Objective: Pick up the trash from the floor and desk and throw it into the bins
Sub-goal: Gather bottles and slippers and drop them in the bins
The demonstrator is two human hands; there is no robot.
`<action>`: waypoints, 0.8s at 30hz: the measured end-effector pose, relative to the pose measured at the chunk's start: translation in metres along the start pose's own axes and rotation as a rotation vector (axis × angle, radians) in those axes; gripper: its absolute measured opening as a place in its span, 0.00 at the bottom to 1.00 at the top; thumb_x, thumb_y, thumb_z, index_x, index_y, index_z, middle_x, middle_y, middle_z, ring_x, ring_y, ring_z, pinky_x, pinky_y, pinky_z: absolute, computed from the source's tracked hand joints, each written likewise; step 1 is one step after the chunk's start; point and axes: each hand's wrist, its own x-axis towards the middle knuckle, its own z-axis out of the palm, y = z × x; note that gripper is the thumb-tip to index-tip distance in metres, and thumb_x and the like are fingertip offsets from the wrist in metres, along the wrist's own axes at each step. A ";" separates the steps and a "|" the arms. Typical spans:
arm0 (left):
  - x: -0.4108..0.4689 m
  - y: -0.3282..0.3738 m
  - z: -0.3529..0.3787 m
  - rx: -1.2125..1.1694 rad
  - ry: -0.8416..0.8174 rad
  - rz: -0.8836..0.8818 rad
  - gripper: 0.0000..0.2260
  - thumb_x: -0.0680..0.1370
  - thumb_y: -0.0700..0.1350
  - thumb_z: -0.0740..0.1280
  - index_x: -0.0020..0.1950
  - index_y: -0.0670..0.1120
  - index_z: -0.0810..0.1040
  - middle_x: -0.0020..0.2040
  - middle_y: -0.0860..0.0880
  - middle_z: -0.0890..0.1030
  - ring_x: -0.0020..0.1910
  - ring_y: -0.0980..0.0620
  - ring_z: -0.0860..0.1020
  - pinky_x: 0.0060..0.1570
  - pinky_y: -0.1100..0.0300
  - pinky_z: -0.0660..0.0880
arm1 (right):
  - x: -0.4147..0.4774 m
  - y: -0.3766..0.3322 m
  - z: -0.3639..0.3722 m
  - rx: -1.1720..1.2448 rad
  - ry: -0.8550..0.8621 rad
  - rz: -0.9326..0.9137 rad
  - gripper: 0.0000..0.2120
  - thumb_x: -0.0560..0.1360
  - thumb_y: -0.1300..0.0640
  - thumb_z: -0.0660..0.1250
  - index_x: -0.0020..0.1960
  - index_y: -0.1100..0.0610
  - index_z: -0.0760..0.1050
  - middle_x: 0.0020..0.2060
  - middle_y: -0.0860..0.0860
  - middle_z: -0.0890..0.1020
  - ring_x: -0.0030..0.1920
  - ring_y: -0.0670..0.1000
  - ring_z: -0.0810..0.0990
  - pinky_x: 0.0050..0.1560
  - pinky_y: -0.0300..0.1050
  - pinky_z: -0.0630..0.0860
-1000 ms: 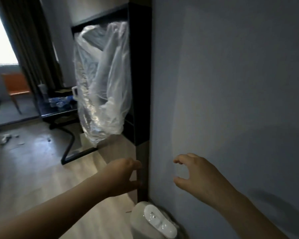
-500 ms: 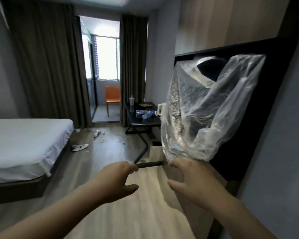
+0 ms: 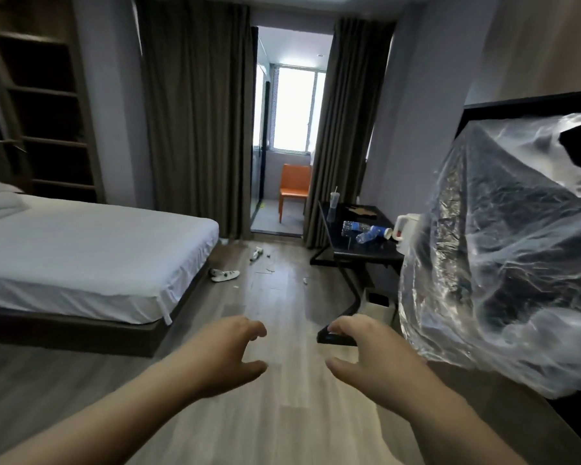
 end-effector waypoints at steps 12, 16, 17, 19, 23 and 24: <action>0.170 -0.043 0.007 0.028 -0.029 -0.125 0.23 0.75 0.59 0.65 0.68 0.55 0.69 0.62 0.57 0.74 0.59 0.58 0.74 0.59 0.62 0.71 | 0.177 0.093 0.017 0.096 -0.066 -0.048 0.21 0.73 0.44 0.65 0.65 0.45 0.71 0.57 0.41 0.74 0.55 0.42 0.76 0.57 0.41 0.73; 0.221 -0.065 0.016 0.004 -0.055 -0.129 0.23 0.75 0.59 0.65 0.68 0.55 0.69 0.62 0.57 0.74 0.59 0.58 0.74 0.59 0.62 0.71 | 0.225 0.115 0.031 0.101 -0.102 -0.033 0.21 0.72 0.45 0.65 0.64 0.45 0.71 0.56 0.40 0.74 0.55 0.41 0.75 0.57 0.41 0.74; 0.234 -0.073 0.019 -0.003 -0.060 -0.133 0.23 0.75 0.59 0.65 0.68 0.55 0.69 0.62 0.57 0.74 0.59 0.58 0.74 0.59 0.62 0.71 | 0.239 0.120 0.035 0.096 -0.108 -0.030 0.20 0.72 0.45 0.65 0.64 0.45 0.71 0.55 0.39 0.74 0.55 0.41 0.75 0.57 0.41 0.74; 0.261 -0.091 0.024 -0.013 -0.071 -0.140 0.23 0.75 0.59 0.65 0.68 0.55 0.69 0.62 0.57 0.74 0.59 0.58 0.74 0.59 0.62 0.71 | 0.269 0.126 0.044 0.088 -0.120 -0.024 0.20 0.72 0.45 0.65 0.63 0.45 0.71 0.55 0.40 0.74 0.55 0.41 0.75 0.57 0.40 0.74; 0.322 -0.138 0.031 -0.022 -0.083 -0.139 0.23 0.75 0.58 0.65 0.68 0.54 0.69 0.63 0.56 0.74 0.60 0.57 0.74 0.59 0.61 0.71 | 0.341 0.134 0.065 0.069 -0.148 -0.025 0.20 0.73 0.45 0.65 0.64 0.45 0.71 0.56 0.41 0.74 0.54 0.41 0.76 0.57 0.40 0.73; 0.338 -0.152 0.032 -0.024 -0.078 -0.139 0.23 0.75 0.58 0.65 0.69 0.54 0.69 0.63 0.56 0.75 0.60 0.57 0.74 0.60 0.61 0.71 | 0.362 0.134 0.070 0.062 -0.154 -0.029 0.20 0.73 0.45 0.64 0.64 0.45 0.71 0.57 0.41 0.74 0.54 0.41 0.76 0.57 0.39 0.73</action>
